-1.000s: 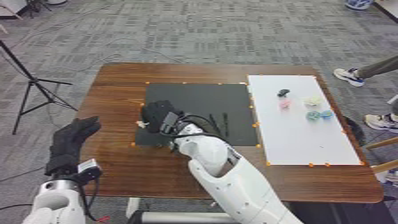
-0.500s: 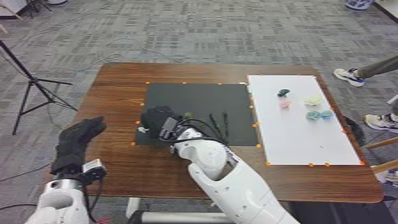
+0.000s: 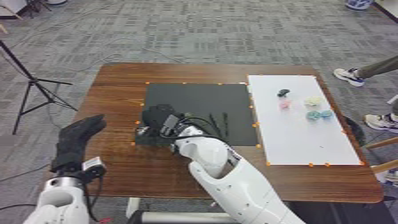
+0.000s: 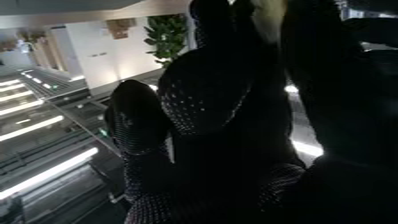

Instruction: Arrange flowers

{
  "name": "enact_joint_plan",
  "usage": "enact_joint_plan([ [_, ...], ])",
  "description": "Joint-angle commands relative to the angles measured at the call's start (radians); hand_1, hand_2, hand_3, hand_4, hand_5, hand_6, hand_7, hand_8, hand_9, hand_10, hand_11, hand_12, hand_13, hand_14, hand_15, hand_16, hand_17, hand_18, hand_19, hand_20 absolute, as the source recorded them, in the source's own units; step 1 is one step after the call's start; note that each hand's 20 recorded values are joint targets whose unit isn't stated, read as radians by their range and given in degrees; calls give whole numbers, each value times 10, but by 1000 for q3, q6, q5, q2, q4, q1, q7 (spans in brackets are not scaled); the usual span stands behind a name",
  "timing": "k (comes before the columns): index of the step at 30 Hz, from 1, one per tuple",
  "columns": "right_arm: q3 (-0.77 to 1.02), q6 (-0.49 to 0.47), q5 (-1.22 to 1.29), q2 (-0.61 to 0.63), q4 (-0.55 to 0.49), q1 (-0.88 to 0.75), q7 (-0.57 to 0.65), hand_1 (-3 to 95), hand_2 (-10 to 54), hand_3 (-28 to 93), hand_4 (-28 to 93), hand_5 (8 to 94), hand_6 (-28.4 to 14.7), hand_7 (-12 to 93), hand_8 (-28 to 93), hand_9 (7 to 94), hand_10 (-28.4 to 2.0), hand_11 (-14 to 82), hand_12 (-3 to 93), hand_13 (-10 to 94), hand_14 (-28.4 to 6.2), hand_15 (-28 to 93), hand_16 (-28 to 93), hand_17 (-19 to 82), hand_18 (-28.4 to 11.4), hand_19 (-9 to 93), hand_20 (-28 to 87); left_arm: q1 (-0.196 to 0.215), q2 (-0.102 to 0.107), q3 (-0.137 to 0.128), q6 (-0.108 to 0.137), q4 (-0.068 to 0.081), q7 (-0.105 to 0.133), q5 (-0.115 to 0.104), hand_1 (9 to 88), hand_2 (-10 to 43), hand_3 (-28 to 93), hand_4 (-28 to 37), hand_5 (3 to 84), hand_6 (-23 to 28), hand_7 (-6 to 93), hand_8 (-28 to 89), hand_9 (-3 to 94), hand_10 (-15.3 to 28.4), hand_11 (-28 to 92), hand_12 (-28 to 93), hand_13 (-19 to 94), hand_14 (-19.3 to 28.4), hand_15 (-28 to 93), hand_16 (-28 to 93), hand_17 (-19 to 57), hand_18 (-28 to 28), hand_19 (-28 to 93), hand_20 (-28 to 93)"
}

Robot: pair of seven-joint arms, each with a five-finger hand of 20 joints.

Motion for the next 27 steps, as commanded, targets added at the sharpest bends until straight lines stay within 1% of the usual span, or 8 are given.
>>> enact_joint_plan([
  [1, -9, -10, 5, 5, -18, 20, 26, 463, -95, 635, -178, 689, 5, 174, -33, 752, -109, 114, 100, 917, -19, 563, 342, 537, -196, 932, 567, 34, -13, -16, -21, -8, 9, -5, 306, 98, 690, -245, 556, 29, 183, -82, 560, 140, 220, 122, 421, 157, 203, -24, 101, 93, 94, 195],
  [13, -24, 21, 37, 20, -23, 44, 51, 449, -95, 656, -180, 671, 3, 173, -99, 730, -110, 111, 97, 919, -18, 561, 338, 541, -195, 932, 569, 31, -13, -12, -20, -10, -1, -2, 314, 94, 686, -232, 558, 29, 185, -83, 561, 140, 222, 123, 422, 156, 204, -23, 100, 93, 93, 195],
  [17, -24, 35, 44, 20, -23, 44, 38, 451, -95, 654, -181, 668, 4, 179, -96, 729, -109, 111, 98, 920, -18, 560, 338, 541, -194, 932, 569, 26, -10, -8, -10, -10, -5, 1, 314, 93, 685, -231, 558, 29, 185, -83, 560, 140, 222, 122, 422, 157, 204, -23, 100, 93, 92, 195],
  [21, -30, 25, 56, 28, -37, 34, 19, 451, -95, 654, -181, 666, 7, 180, -91, 729, -106, 112, 99, 919, -18, 560, 339, 541, -196, 932, 570, 26, -11, -11, -2, -1, -14, 2, 314, 92, 686, -230, 558, 30, 186, -83, 556, 139, 220, 121, 417, 157, 200, -25, 100, 93, 92, 194],
  [24, -41, 19, 72, 42, -53, 35, 14, 444, -95, 659, -179, 661, 10, 182, -101, 723, -103, 110, 101, 917, -19, 559, 340, 539, -196, 932, 572, 43, -11, -27, -41, -3, -40, -13, 309, 84, 688, -227, 541, 29, 175, -85, 541, 142, 207, 115, 404, 153, 182, -29, 99, 92, 89, 193],
  [25, -49, 20, 90, 52, -61, 41, 21, 442, -95, 660, -179, 659, 11, 183, -105, 720, -104, 109, 101, 915, -20, 560, 341, 538, -195, 932, 572, 46, -11, -29, -47, -10, -64, 3, 303, 79, 690, -227, 519, 28, 167, -83, 527, 141, 197, 111, 399, 162, 175, -33, 94, 89, 77, 187],
  [26, -56, 20, 109, 62, -71, 45, 24, 437, -95, 659, -179, 658, 11, 183, -110, 718, -104, 109, 101, 914, -20, 559, 341, 536, -195, 932, 572, 44, -10, -21, -55, -7, -73, 14, 299, 75, 692, -227, 501, 25, 162, -82, 513, 138, 190, 108, 403, 174, 174, -36, 82, 86, 63, 179],
  [27, -67, 25, 126, 78, -83, 53, 36, 427, -95, 658, -176, 657, 11, 184, -112, 716, -104, 108, 102, 913, -21, 559, 341, 536, -196, 932, 572, 39, -7, -17, -77, -3, -80, 11, 294, 72, 694, -228, 484, 23, 157, -81, 498, 134, 182, 105, 409, 182, 175, -39, 66, 83, 46, 170],
])
